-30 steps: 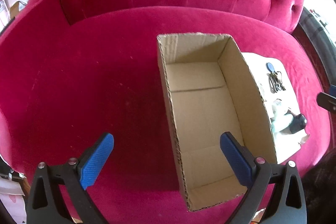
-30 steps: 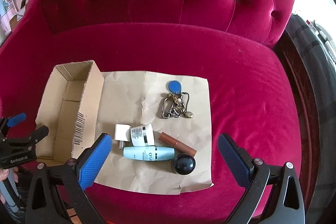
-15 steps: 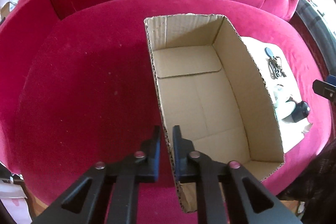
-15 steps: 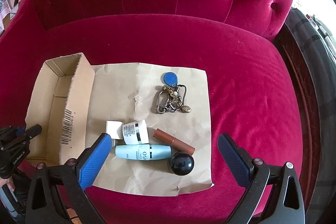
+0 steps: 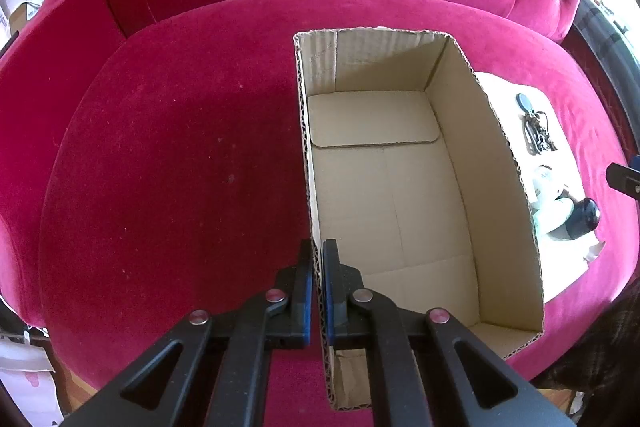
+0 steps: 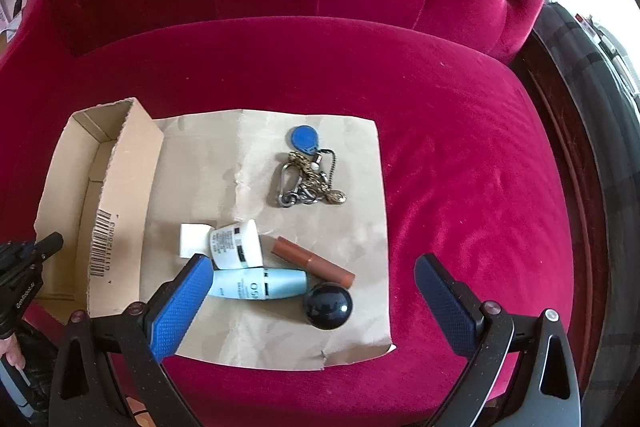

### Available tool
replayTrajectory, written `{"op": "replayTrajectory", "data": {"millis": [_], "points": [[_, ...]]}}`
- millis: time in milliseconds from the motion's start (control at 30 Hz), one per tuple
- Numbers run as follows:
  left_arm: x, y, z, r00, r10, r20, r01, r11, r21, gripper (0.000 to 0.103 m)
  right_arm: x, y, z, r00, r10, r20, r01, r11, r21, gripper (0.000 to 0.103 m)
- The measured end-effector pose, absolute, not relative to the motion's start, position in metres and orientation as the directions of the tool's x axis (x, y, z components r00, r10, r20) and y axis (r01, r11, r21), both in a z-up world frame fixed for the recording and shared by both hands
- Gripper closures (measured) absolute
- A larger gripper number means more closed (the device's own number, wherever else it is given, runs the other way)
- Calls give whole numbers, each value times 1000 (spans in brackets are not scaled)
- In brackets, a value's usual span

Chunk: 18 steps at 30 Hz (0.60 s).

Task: Organize rigid objects
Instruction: 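Grip the box wall with the left tool while the right tool grasps the black knob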

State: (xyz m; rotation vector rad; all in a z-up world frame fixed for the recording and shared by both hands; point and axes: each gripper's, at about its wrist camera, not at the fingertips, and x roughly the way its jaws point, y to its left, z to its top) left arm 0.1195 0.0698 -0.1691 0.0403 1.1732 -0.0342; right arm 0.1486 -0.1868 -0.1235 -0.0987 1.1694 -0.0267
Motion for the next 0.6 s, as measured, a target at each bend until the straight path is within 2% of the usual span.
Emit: {"op": "replayTrajectory", "data": {"millis": [367,600], "points": [[122,58,-169,408,18,-913,53,998,43,99,144,-213,-140,280,-38,-959,60,998,-22,0],[121,55,-170,404,21,-914,48,998,44,99,143,-215,-164,182,-81,-980,54,996,-72,0]]}}
